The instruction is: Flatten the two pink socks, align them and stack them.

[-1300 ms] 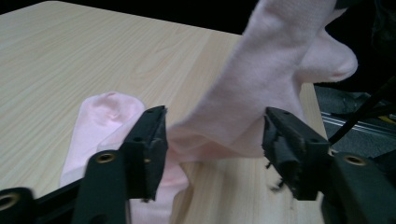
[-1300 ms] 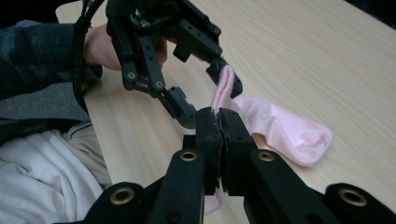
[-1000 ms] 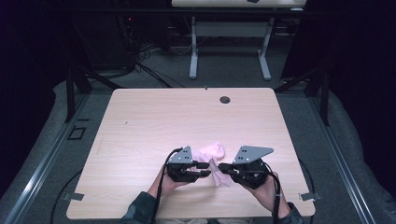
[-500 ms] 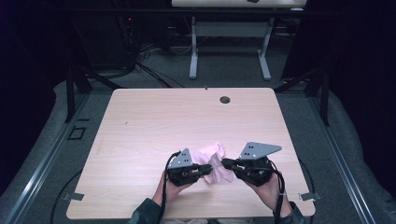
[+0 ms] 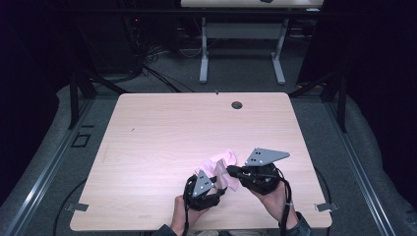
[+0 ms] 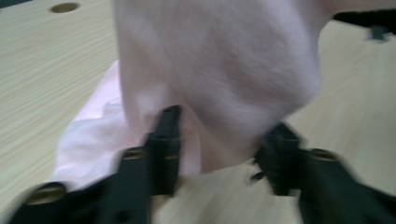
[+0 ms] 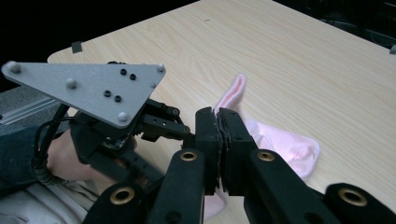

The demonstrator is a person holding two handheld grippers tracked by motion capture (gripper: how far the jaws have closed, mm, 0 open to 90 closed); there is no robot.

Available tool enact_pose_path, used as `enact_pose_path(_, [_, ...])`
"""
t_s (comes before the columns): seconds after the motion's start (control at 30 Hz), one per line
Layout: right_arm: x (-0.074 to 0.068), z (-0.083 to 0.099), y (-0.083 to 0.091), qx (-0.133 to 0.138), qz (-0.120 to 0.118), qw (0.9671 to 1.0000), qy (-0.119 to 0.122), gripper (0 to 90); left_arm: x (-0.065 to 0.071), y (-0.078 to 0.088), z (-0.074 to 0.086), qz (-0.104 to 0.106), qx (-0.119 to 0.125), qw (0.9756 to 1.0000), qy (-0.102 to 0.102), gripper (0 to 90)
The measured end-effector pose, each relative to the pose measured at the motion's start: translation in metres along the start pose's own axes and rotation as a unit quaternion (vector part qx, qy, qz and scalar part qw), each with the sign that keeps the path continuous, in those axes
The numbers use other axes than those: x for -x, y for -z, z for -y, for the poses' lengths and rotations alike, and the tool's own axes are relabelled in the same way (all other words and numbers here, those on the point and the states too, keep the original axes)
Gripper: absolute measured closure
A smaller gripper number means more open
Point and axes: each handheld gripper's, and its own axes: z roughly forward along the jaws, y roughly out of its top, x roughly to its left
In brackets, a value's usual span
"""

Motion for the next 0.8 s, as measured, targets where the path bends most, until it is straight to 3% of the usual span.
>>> enact_pose_path(0.1, [0.001, 0.003, 0.0, 0.001, 0.002, 1.0, -0.004, 87.6, -0.003, 0.004, 0.0, -0.014, 0.001, 0.9999, -0.004, 85.8])
enact_pose_path(0.13, [0.003, 0.006, 0.001, 0.0, 0.005, 0.9999, -0.01, 87.6, -0.005, 0.011, -0.002, -0.032, -0.003, 0.9994, -0.011, 86.6])
enact_pose_path(0.17, [0.003, 0.006, 0.001, 0.0, 0.005, 0.9999, -0.01, 87.6, -0.005, 0.011, -0.002, -0.032, -0.003, 0.9994, -0.011, 86.9])
enact_pose_path(0.2, [0.007, 0.012, 0.003, -0.002, 0.005, 0.9998, -0.019, 87.6, -0.004, 0.021, -0.005, -0.056, -0.015, 0.9979, -0.028, 87.0])
enact_pose_path(0.23, [0.009, 0.015, 0.003, -0.003, 0.007, 0.9997, -0.023, 87.6, -0.004, 0.021, -0.005, -0.056, -0.015, 0.9979, -0.028, 87.0])
enact_pose_path(0.3, [0.01, 0.019, 0.003, -0.007, 0.006, 0.9996, -0.029, 87.6, 0.0, 0.03, -0.008, -0.074, -0.036, 0.9953, -0.05, 87.0])
enact_pose_path(0.33, [0.013, 0.028, 0.0, -0.016, 0.003, 0.9991, -0.039, 87.6, 0.008, 0.037, -0.01, -0.093, -0.066, 0.9902, -0.081, 86.9])
enact_pose_path(0.37, [0.013, 0.028, 0.0, -0.016, 0.003, 0.9991, -0.039, 87.6, 0.008, 0.037, -0.01, -0.093, -0.066, 0.9902, -0.081, 86.9])
enact_pose_path(0.4, [0.015, 0.038, -0.005, -0.028, -0.001, 0.9984, -0.05, 87.6, 0.017, 0.04, -0.011, -0.098, -0.093, 0.9848, -0.109, 86.8])
enact_pose_path(0.43, [0.016, 0.044, -0.008, -0.035, -0.001, 0.9979, -0.055, 87.6, 0.017, 0.04, -0.011, -0.098, -0.093, 0.9848, -0.109, 86.8])
enact_pose_path(0.53, [0.019, 0.056, -0.014, -0.055, -0.004, 0.996, -0.071, 87.6, 0.034, 0.038, -0.009, -0.086, -0.13, 0.9774, -0.142, 86.4])
enact_pose_path(0.57, [0.024, 0.068, -0.021, -0.08, -0.007, 0.9934, -0.083, 87.6, 0.044, 0.031, -0.004, -0.067, -0.161, 0.9726, -0.154, 85.7])
enact_pose_path(0.63, [0.027, 0.081, -0.029, -0.105, 0.004, 0.9904, -0.09, 87.5, 0.048, 0.023, 0.002, -0.031, -0.18, 0.9729, -0.142, 82.4])
enact_pose_path(0.67, [0.027, 0.081, -0.029, -0.105, 0.004, 0.9904, -0.09, 87.5, 0.048, 0.023, 0.002, -0.031, -0.18, 0.9729, -0.142, 77.6])
enact_pose_path(0.7, [0.029, 0.088, -0.033, -0.12, 0.012, 0.9882, -0.095, 87.5, 0.049, 0.02, 0.005, -0.024, -0.187, 0.9733, -0.131, 77.6])
enact_pose_path(0.73, [0.034, 0.098, -0.039, -0.138, 0.01, 0.9849, -0.104, 87.4, 0.046, 0.019, 0.009, -0.01, -0.187, 0.9767, -0.106, 66.1])
enact_pose_path(0.77, [0.036, 0.102, -0.042, -0.146, 0.013, 0.9838, -0.103, 87.2, 0.043, 0.022, 0.009, -0.007, -0.181, 0.979, -0.093, 58.9])
enact_pose_path(0.8, [0.038, 0.105, -0.043, -0.15, 0.014, 0.9829, -0.106, 86.6, 0.043, 0.022, 0.009, -0.007, -0.181, 0.979, -0.093, 52.1])
